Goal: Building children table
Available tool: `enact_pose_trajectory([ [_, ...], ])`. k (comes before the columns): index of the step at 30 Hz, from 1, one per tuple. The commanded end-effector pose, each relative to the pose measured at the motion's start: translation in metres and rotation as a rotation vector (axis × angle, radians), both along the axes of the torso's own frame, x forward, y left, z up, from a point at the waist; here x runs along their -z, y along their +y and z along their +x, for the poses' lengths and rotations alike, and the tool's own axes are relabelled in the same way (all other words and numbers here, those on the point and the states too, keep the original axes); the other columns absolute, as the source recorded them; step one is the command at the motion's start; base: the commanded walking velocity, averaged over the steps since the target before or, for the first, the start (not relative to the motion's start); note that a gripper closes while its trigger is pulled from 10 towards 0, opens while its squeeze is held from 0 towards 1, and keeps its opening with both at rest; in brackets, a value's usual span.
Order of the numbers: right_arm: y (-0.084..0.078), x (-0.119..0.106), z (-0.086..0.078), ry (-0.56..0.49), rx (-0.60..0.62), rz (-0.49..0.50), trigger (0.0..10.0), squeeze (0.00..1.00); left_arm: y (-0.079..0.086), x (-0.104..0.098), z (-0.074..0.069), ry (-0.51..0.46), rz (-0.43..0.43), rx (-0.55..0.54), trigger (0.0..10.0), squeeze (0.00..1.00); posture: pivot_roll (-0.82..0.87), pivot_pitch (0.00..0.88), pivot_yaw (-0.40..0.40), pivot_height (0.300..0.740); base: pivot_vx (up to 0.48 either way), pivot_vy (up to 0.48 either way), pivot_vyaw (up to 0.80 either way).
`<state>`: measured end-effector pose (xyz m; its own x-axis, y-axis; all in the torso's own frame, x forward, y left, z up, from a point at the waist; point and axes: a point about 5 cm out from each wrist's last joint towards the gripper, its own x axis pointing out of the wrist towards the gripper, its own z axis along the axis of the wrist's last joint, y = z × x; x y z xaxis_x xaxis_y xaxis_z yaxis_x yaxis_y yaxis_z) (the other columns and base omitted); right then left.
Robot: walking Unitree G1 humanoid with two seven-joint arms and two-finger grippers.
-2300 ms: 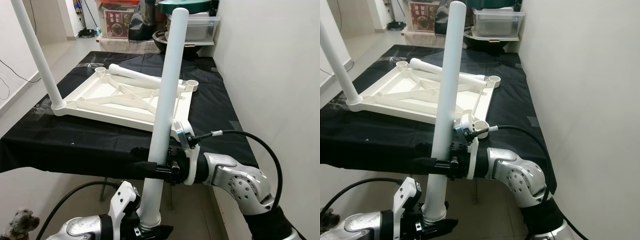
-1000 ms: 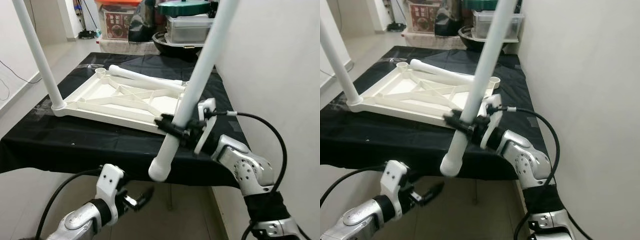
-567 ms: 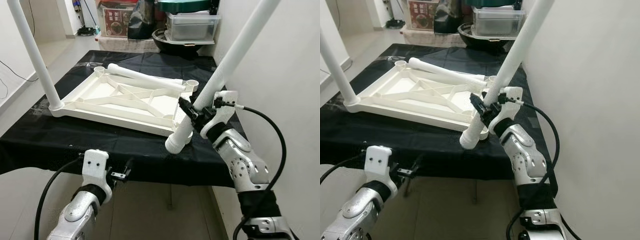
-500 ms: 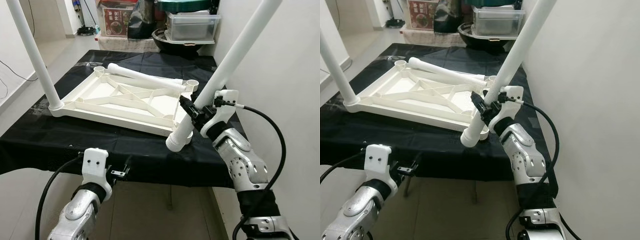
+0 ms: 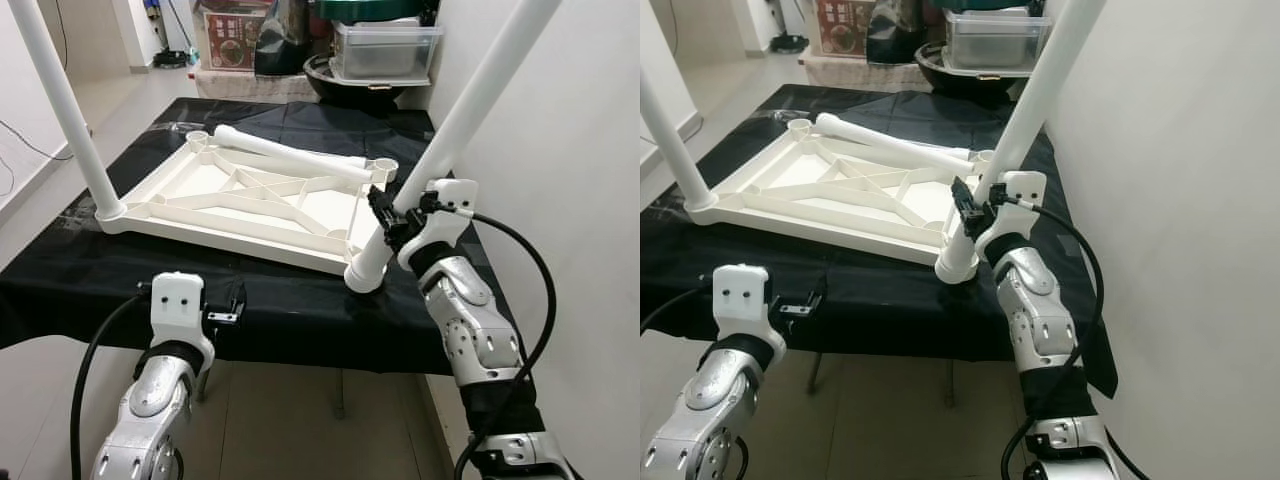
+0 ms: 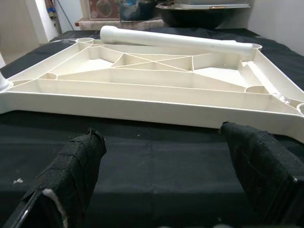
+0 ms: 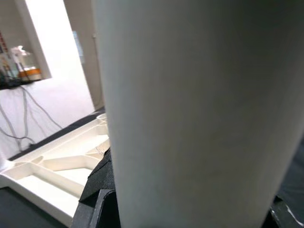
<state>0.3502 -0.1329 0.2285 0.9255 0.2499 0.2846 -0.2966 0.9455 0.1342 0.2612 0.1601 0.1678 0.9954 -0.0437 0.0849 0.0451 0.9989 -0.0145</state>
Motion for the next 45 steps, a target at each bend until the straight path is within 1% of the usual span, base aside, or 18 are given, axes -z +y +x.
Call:
enact_pose_trajectory([
  [1, 0.004, -0.005, -0.001, -0.036, 0.003, -0.008, 10.0, 0.0, 0.003, 0.003, 0.001, 0.011, 0.004, -0.025, 10.0, 0.0, 0.07, 0.057, -0.05, 0.74, 0.0, 0.0, 0.0],
  [4, 0.002, -0.007, 0.002, -0.046, 0.023, -0.008, 10.0, 0.0, 0.005, 0.003, 0.002, 0.008, 0.0, -0.044, 10.0, 0.0, 0.07, 0.058, -0.052, 0.74, 0.0, 0.0, 0.0],
  [12, 0.005, -0.009, 0.003, -0.056, 0.027, -0.007, 10.0, 0.0, 0.004, 0.003, 0.003, 0.004, 0.003, -0.057, 10.0, 0.0, 0.07, 0.063, -0.058, 0.74, 0.0, 0.0, 0.0],
  [15, 0.006, -0.008, 0.003, -0.054, 0.025, -0.008, 10.0, 0.0, 0.003, 0.004, 0.003, 0.007, 0.0, -0.044, 10.0, 0.0, 0.07, 0.065, -0.059, 0.74, 0.3, 0.0, 0.0],
  [21, 0.007, -0.007, 0.003, -0.051, 0.023, -0.009, 10.0, 0.0, 0.003, 0.006, 0.002, 0.018, 0.007, -0.035, 10.0, 0.0, 0.07, 0.066, -0.058, 0.74, 0.37, -0.261, 0.0],
  [26, 0.008, -0.006, 0.003, -0.051, 0.021, -0.011, 10.0, 0.0, 0.004, 0.007, 0.003, 0.015, -0.004, -0.049, 10.0, 0.0, 0.07, 0.066, -0.058, 0.74, 0.394, -0.273, 0.0],
  [28, 0.009, -0.006, 0.003, -0.051, 0.019, -0.01, 10.0, 0.0, 0.005, 0.007, 0.003, 0.021, -0.045, -0.064, 10.0, 0.0, 0.07, 0.066, -0.061, 0.74, 0.304, 0.0, 0.0],
  [32, 0.008, -0.008, 0.004, -0.058, 0.014, -0.01, 10.0, 0.0, 0.007, 0.008, 0.004, 0.027, -0.032, -0.08, 10.0, 0.0, 0.07, 0.067, -0.062, 0.74, 0.076, 0.0, 0.0],
  [39, 0.007, -0.019, 0.008, -0.088, -0.042, 0.019, 10.0, 0.0, 0.009, 0.008, 0.004, 0.025, -0.021, -0.09, 10.0, 0.0, 0.07, 0.063, -0.062, 0.74, 0.0, 0.0, 0.0],
  [42, 0.008, -0.024, 0.011, -0.095, -0.104, 0.024, 10.0, 0.0, 0.007, 0.009, 0.003, 0.025, -0.02, -0.088, 10.0, 0.0, 0.07, 0.06, -0.06, 0.74, 0.0, 0.0, 0.0],
  [43, 0.01, -0.026, 0.011, -0.088, -0.156, 0.034, 10.0, 0.0, 0.006, 0.009, 0.003, 0.026, -0.023, -0.085, 10.0, 0.0, 0.07, 0.057, -0.063, 0.74, 0.0, 0.0, 0.0],
  [44, 0.01, -0.026, 0.011, -0.088, -0.156, 0.034, 10.0, 0.0, 0.006, 0.009, 0.003, 0.026, -0.023, -0.085, 10.0, 0.0, 0.07, 0.057, -0.063, 0.74, 0.0, 0.0, 0.0],
  [45, 0.012, -0.027, 0.012, -0.083, -0.192, 0.041, 10.0, 0.0, 0.005, 0.009, 0.002, 0.026, -0.026, -0.083, 10.0, 0.0, 0.07, 0.057, -0.063, 0.74, 0.0, 0.0, 0.0],
])
